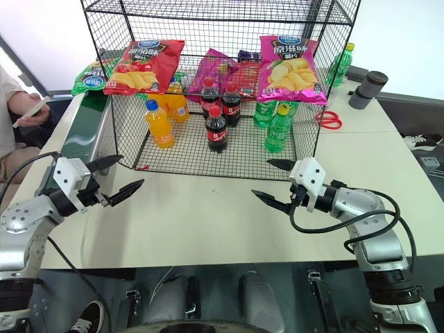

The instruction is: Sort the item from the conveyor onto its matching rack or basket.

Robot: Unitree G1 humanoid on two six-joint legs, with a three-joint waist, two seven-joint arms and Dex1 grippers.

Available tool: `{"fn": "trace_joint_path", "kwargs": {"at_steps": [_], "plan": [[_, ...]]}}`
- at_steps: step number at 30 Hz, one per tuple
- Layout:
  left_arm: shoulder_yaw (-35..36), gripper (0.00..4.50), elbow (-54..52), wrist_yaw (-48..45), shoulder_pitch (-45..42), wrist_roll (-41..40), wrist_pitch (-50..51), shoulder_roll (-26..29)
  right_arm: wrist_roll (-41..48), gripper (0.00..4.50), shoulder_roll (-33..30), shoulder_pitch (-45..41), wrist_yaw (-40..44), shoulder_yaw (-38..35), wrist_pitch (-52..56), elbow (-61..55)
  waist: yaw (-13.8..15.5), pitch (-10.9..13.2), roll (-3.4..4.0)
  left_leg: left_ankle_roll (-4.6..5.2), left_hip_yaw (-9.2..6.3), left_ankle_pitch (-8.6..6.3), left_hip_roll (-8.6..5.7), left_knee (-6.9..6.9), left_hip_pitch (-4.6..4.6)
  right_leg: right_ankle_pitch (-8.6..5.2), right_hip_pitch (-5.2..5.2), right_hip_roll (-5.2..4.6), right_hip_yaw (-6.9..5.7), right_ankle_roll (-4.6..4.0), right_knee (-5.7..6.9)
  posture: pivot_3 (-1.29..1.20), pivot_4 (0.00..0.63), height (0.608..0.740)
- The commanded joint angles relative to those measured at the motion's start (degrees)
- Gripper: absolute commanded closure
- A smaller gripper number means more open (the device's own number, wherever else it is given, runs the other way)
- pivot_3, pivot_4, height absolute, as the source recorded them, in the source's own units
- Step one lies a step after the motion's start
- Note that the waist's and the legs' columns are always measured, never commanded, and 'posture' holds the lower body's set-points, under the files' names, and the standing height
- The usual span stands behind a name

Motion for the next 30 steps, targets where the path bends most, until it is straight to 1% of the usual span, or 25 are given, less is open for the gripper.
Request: {"fn": "trace_joint_path", "kwargs": {"at_steps": [1, 8, 10, 15, 18, 23, 26, 30], "plan": [[1.8, 0.0, -0.8, 0.3, 0.2, -0.1, -1.1, 0.7, 0.4, 0.05, 0.0, -1.1, 0.0, -0.3, -0.6, -0.9, 0.0, 0.0, 0.0, 0.0, 0.0, 0.0, 0.0, 0.0, 0.0, 0.0, 0.0, 0.0, 0.0, 0.0, 0.0, 0.0, 0.15, 0.74], [2.0, 0.0, -0.8, 0.8, 0.5, 0.3, -1.3, 1.0, 0.4, 0.05, 0.1, -1.4, 0.0, 0.0, -0.7, -0.6, 0.0, 0.0, 0.0, 0.0, 0.0, 0.0, 0.0, 0.0, 0.0, 0.0, 0.0, 0.0, 0.0, 0.0, 0.0, 0.0, 0.15, 0.74], [2.2, 0.0, -0.9, 0.8, 0.8, 0.0, -1.0, 1.0, 2.8, 0.05, 0.4, -1.4, 1.0, -0.5, 0.6, -1.0, 0.0, 0.0, 0.0, 0.0, 0.0, 0.0, 0.0, 0.0, 0.0, 0.0, 0.0, 0.0, 0.0, 0.0, 0.0, 0.0, 0.15, 0.74], [2.6, 0.0, -1.5, 0.9, 2.0, 0.4, -1.2, 1.6, 2.7, 0.05, 0.7, -1.5, 1.0, 0.0, 0.0, -0.6, 0.0, 0.0, 0.0, 0.0, 0.0, 0.0, 0.01, 0.0, 0.0, 0.0, 0.0, 0.0, 0.0, 0.0, 0.0, 0.0, 0.15, 0.74], [3.3, 0.0, -2.1, 0.7, 3.8, 0.7, -2.1, 2.2, 4.4, 0.05, 1.4, -2.1, 1.6, 0.7, 2.0, -1.2, -0.1, 0.0, 0.0, 0.0, 0.0, 0.0, 0.01, 0.0, 0.0, 0.0, 0.0, 0.0, 0.0, 0.0, 0.0, 0.0, 0.15, 0.74], [6.2, 0.0, -3.9, 2.4, 7.5, 2.5, -5.2, 2.5, 7.3, 0.05, 3.7, -4.2, 2.8, 3.5, 6.0, -3.1, 0.0, 0.0, 0.0, 0.0, 0.0, 0.0, 0.03, 0.0, 0.01, 0.0, 0.0, 0.0, -0.01, -0.01, 0.01, 0.0, 0.15, 0.74], [9.3, 0.0, -5.9, 5.4, 11.4, 4.9, -6.7, 2.1, 6.6, 0.05, 5.9, -7.1, 3.5, 6.2, 5.9, -1.9, -0.2, 0.0, 0.0, 0.0, 0.02, 0.0, 0.03, 0.0, 0.01, 0.0, 0.0, -0.02, 0.0, -0.01, 0.0, 0.0, 0.15, 0.74], [14.6, 0.0, -8.2, 10.3, 17.0, 9.4, -10.7, 1.0, 8.9, 0.05, 9.4, -11.2, 6.0, 8.9, 7.7, -0.2, -0.2, 0.0, -0.01, 0.0, 0.02, 0.0, 0.05, 0.0, 0.01, 0.0, -0.02, 0.0, -0.02, -0.01, 0.01, 0.0, 0.15, 0.74]]}}
